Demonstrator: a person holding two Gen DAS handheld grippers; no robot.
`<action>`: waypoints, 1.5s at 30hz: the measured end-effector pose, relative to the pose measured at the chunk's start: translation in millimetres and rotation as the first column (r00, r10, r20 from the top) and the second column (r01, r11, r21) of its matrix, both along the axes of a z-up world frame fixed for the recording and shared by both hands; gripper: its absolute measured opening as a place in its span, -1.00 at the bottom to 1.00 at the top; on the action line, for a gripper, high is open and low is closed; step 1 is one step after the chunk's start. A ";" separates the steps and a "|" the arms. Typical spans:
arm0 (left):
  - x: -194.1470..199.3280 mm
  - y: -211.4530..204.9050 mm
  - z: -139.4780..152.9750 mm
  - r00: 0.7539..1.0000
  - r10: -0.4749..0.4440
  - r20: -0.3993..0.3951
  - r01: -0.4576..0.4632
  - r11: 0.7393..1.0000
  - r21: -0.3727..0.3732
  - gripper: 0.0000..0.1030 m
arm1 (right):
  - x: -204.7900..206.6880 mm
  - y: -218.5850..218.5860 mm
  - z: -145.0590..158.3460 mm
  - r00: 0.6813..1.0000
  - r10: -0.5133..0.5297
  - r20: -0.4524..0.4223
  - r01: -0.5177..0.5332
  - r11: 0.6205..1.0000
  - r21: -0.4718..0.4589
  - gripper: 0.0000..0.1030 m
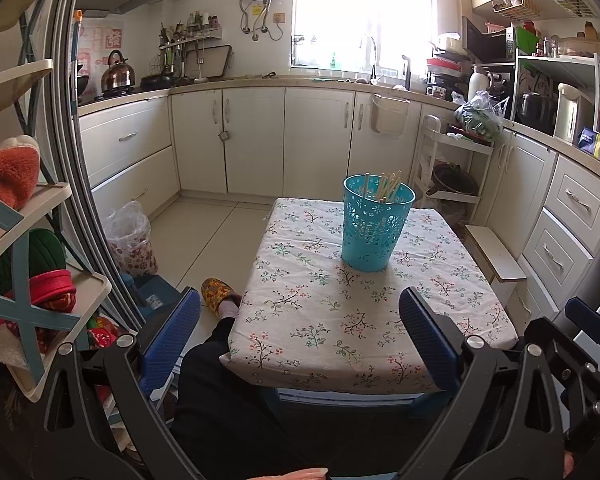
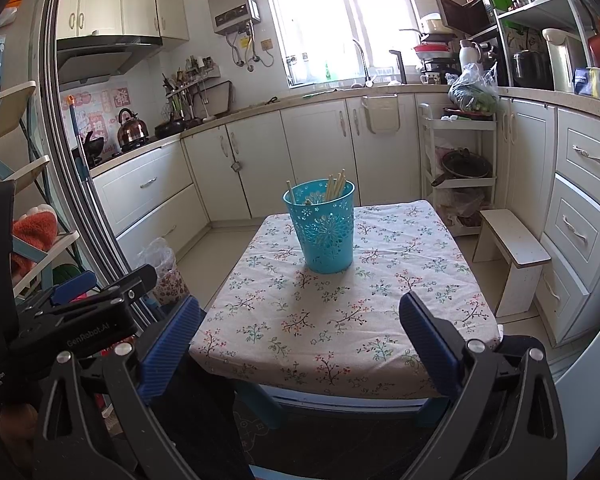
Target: Organize utensils
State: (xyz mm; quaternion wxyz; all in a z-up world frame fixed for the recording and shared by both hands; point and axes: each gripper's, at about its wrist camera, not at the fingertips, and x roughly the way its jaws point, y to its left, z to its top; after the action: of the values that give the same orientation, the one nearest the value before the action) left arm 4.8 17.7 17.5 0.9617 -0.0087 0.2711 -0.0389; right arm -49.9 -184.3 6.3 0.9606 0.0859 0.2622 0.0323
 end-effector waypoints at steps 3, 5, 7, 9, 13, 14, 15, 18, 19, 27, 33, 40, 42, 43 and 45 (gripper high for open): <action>-0.2 -0.1 -0.1 1.000 -0.001 0.001 0.001 1.000 0.000 0.86 | -0.9 0.4 -0.1 1.000 0.001 0.004 -0.001 1.000 -0.003 0.86; 0.1 0.0 -0.3 1.000 -0.001 0.000 0.001 1.000 0.001 0.86 | -1.6 0.6 -0.3 1.000 0.002 0.005 -0.002 1.000 -0.005 0.86; -0.2 0.0 -0.5 1.000 -0.002 -0.001 0.002 1.000 0.000 0.86 | -1.6 0.8 -0.3 1.000 0.002 0.005 -0.002 1.000 -0.004 0.86; -0.3 -0.2 -0.3 1.000 -0.002 0.000 0.002 1.000 0.001 0.86 | -1.7 1.0 -0.2 1.000 0.002 0.005 -0.002 1.000 -0.005 0.86; -0.5 -0.2 -0.7 1.000 -0.001 0.000 0.001 1.000 0.001 0.86 | -1.6 0.9 -0.5 1.000 0.003 0.006 -0.003 1.000 -0.005 0.86; -0.6 -0.2 -0.8 1.000 -0.001 0.000 0.001 1.000 0.000 0.85 | -1.5 1.1 -0.7 1.000 0.003 0.005 -0.003 1.000 -0.006 0.86; -0.4 -0.3 -0.9 1.000 -0.001 -0.001 0.001 1.000 0.000 0.86 | -1.6 1.2 -0.5 1.000 0.003 0.005 -0.003 1.000 -0.006 0.86; -0.6 -0.2 -0.6 1.000 0.000 0.000 0.000 1.000 -0.001 0.86 | -1.6 1.6 -0.4 1.000 0.002 0.005 -0.002 1.000 -0.005 0.86; -0.5 -0.3 -0.7 1.000 0.000 0.000 0.000 1.000 0.000 0.85 | -1.5 1.6 -0.3 1.000 0.001 0.005 -0.001 1.000 -0.005 0.86; -0.7 -0.1 -0.7 1.000 -0.001 0.001 0.001 1.000 0.001 0.86 | -1.3 1.4 -0.1 1.000 0.003 0.009 -0.003 1.000 -0.008 0.86; -1.1 0.4 -0.6 1.000 -0.002 -0.002 0.002 1.000 0.002 0.85 | -0.9 1.2 -0.5 1.000 0.004 0.005 -0.004 1.000 -0.006 0.86; -1.1 0.5 -1.1 1.000 0.000 -0.003 0.000 1.000 0.000 0.85 | -0.9 0.5 -0.3 1.000 0.005 0.007 -0.005 1.000 -0.007 0.86; -1.4 0.3 -1.1 1.000 0.000 -0.001 0.000 1.000 0.002 0.86 | -1.1 0.5 -0.3 1.000 0.005 0.009 -0.005 1.000 -0.007 0.86; -1.3 0.3 -1.1 1.000 0.000 -0.001 0.000 1.000 0.003 0.86 | -1.1 0.1 -0.4 1.000 0.005 0.010 -0.005 1.000 -0.008 0.86; -1.0 0.6 -1.3 1.000 0.000 -0.003 0.001 1.000 0.002 0.85 | -0.8 -0.2 -0.8 1.000 0.006 0.009 -0.006 1.000 -0.007 0.86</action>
State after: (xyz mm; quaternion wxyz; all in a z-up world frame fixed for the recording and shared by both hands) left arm 3.8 18.2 16.2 0.9613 -0.0076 0.2727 -0.0388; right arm -50.7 -184.5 5.5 0.9620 0.0815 0.2583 0.0345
